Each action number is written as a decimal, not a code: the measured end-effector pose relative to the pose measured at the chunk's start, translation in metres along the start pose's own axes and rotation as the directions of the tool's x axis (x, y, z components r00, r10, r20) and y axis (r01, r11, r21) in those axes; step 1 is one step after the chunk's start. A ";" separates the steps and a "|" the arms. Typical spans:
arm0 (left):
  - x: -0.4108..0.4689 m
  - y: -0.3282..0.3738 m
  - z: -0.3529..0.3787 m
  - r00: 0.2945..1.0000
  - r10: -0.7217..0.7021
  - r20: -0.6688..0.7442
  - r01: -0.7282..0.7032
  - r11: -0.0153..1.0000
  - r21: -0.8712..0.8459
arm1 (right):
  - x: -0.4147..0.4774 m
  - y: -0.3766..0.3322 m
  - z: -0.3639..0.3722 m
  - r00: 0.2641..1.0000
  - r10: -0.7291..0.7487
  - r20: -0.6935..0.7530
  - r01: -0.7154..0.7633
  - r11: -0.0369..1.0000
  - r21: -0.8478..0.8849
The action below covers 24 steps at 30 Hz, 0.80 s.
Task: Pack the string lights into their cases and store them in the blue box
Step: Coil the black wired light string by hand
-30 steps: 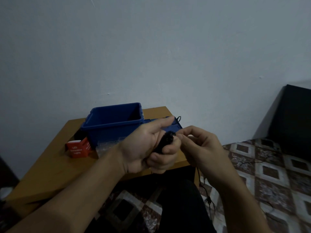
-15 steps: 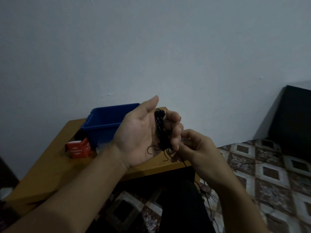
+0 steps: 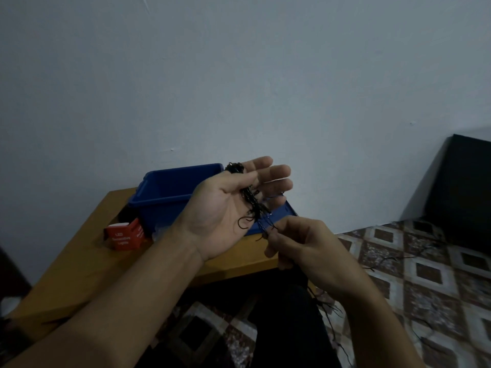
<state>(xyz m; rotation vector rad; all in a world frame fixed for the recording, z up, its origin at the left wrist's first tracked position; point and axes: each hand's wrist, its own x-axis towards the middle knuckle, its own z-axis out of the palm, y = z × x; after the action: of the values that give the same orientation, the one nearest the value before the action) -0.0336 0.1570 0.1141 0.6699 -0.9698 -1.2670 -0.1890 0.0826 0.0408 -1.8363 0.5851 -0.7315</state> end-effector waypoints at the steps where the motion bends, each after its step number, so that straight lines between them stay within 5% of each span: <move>1: 0.000 -0.001 0.000 1.000 0.010 -0.019 -0.010 1.000 0.001 | 0.000 0.000 0.001 1.000 0.005 -0.003 -0.005 1.000 0.004; 16: 0.001 0.004 0.011 0.972 0.079 -0.221 -0.066 0.995 0.069 | -0.004 -0.007 -0.001 0.999 0.005 0.045 -0.005 1.000 -0.011; 24: 0.001 -0.003 0.013 0.980 0.047 -0.192 -0.008 0.979 0.202 | -0.007 -0.009 -0.005 0.994 -0.047 0.101 0.051 0.998 -0.030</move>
<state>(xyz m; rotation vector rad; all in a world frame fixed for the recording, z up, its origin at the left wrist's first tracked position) -0.0463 0.1570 0.1179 0.9177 -0.9465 -1.0645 -0.1972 0.0872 0.0487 -1.9118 0.4908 -0.6609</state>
